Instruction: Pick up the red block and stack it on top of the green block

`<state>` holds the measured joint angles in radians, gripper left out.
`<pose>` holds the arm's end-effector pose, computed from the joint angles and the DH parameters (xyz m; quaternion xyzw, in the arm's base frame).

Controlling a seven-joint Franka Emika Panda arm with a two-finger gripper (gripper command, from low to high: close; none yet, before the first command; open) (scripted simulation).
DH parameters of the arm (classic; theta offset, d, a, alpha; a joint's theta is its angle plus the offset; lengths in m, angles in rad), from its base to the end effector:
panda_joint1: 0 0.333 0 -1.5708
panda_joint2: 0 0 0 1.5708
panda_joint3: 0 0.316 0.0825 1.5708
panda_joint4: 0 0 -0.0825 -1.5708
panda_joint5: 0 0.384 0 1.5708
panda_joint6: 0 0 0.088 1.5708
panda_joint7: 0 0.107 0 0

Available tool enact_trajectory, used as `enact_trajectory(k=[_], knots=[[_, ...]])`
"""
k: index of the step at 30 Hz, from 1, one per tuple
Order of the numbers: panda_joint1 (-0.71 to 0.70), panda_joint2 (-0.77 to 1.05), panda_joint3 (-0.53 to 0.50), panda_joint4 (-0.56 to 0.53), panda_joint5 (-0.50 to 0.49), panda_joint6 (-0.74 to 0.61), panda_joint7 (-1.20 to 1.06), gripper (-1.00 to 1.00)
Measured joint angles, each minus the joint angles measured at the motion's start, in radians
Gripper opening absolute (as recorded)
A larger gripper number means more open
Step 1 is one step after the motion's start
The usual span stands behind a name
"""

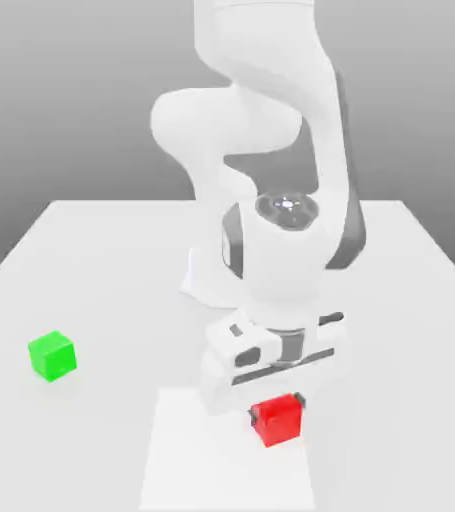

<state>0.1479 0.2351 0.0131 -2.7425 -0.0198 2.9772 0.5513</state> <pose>0.3806 0.0636 0.1487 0.9828 -0.1845 -0.0001 0.0001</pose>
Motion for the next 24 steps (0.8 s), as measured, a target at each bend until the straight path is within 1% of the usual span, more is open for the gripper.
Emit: enact_trajectory(k=[3,8,10,24], knots=[[-0.001,0.005,0.001,0.001,-0.002,0.005,0.001,-1.0],[-0.008,-0.15,0.011,-0.022,0.012,-0.129,-0.009,-1.0],[-0.018,-0.208,-0.001,-0.031,0.016,-0.177,0.009,-1.0],[-0.341,-0.31,-0.152,-0.063,-0.013,-0.245,0.606,-1.0]])
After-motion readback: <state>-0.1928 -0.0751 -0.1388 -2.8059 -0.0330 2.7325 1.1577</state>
